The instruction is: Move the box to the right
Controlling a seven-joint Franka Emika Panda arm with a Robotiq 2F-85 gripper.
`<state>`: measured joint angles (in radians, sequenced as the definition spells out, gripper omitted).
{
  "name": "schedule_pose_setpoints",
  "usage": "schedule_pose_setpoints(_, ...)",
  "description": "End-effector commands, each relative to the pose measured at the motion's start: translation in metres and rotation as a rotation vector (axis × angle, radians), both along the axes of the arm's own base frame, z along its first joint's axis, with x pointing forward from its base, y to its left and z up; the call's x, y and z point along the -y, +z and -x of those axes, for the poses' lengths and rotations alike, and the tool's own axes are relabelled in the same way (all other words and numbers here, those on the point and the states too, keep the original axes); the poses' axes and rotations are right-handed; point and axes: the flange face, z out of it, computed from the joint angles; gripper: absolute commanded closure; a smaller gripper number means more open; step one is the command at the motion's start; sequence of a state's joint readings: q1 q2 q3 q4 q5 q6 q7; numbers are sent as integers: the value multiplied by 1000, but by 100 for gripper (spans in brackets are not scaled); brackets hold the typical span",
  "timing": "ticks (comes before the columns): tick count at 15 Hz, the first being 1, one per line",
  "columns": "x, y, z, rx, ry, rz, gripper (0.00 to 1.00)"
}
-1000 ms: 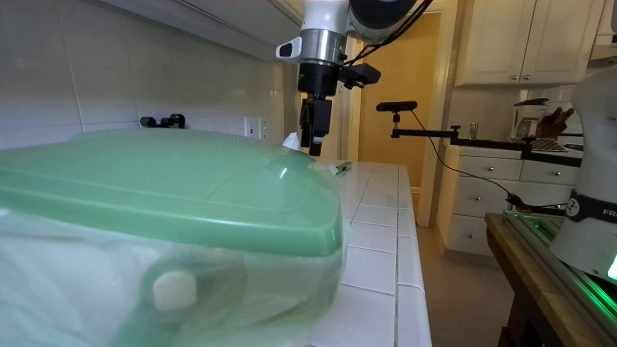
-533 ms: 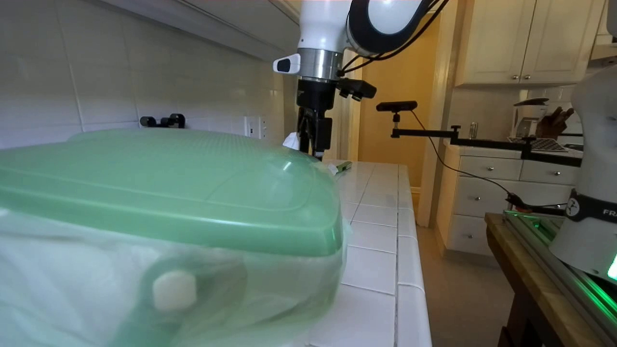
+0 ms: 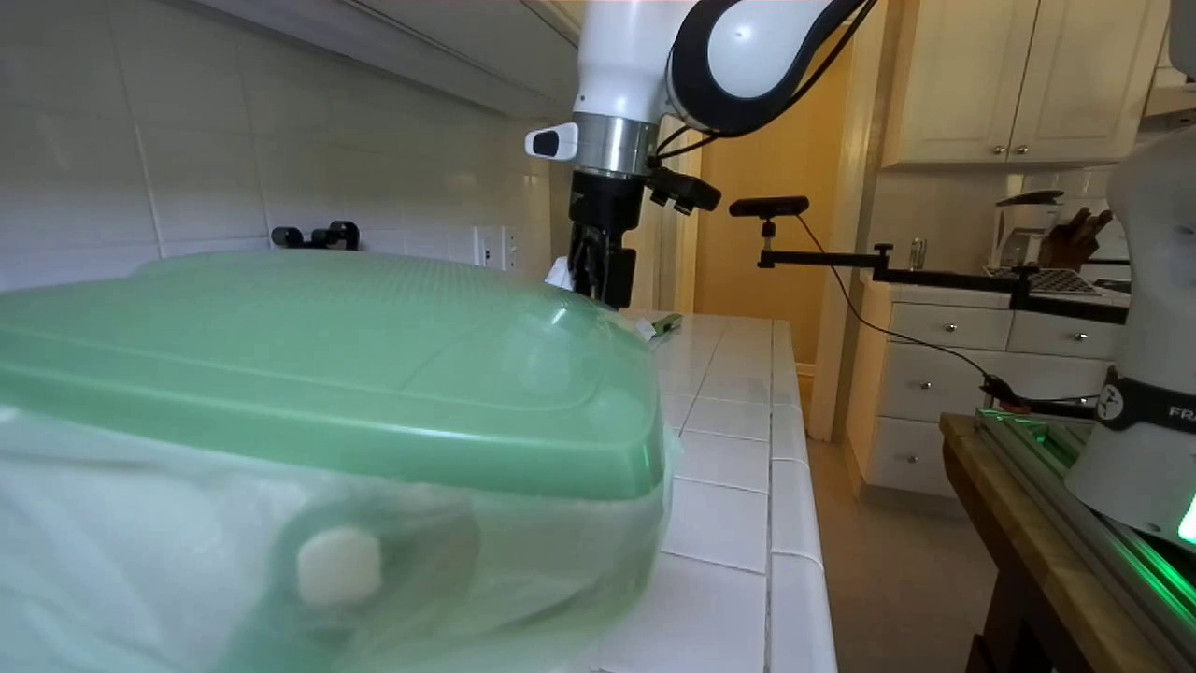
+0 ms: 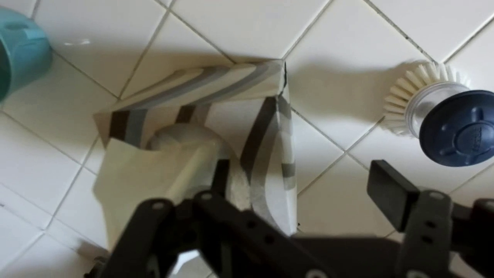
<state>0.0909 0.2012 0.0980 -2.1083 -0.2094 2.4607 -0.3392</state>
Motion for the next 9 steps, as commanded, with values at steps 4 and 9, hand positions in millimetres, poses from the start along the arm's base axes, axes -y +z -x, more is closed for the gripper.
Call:
schedule_pose_setpoints(4, 3, -2, -5, 32, 43, 10, 52)
schedule_pose_setpoints(9, 3, -1, -5, 41, 53, 13, 22)
